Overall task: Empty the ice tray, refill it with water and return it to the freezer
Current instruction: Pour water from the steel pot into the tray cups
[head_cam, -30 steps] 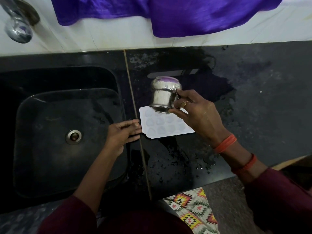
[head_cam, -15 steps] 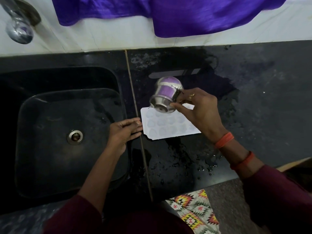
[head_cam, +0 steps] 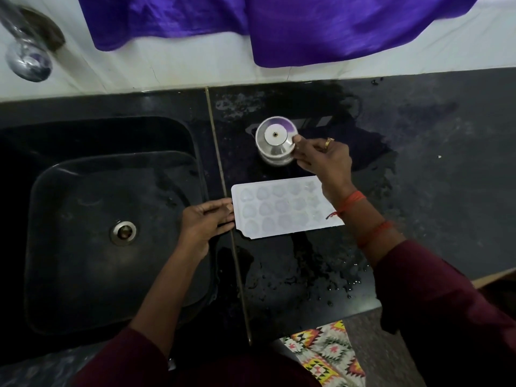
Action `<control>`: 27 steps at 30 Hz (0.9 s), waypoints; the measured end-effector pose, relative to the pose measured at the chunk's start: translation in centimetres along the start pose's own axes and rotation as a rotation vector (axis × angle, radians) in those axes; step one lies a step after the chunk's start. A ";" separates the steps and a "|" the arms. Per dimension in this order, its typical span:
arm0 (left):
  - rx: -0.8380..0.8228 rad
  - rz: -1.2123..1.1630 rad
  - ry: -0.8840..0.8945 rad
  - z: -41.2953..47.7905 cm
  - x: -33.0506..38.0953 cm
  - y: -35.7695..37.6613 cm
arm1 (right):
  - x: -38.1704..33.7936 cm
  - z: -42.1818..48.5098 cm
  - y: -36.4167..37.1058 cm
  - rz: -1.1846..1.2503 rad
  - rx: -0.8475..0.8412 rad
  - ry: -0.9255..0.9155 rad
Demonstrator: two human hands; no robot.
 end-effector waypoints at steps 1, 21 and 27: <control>0.003 -0.002 0.002 0.0 0.0 0.0 | 0.8 0.3 0.2 0.058 0.014 0.035; 0.022 0.007 0.006 0.5 0.0 0.1 | 4.4 3.0 3.8 0.448 0.117 0.236; 0.033 0.027 0.008 0.5 0.1 0.0 | 3.9 2.8 3.7 0.347 0.064 0.216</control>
Point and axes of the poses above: each hand's wrist, its own z-axis towards the middle knuckle, its own y-axis out of the palm, x = y × z, the point moved 10 cm from there along z, towards the middle knuckle, and after that the axes turned 7 degrees about -x, right-handed, at the moved point
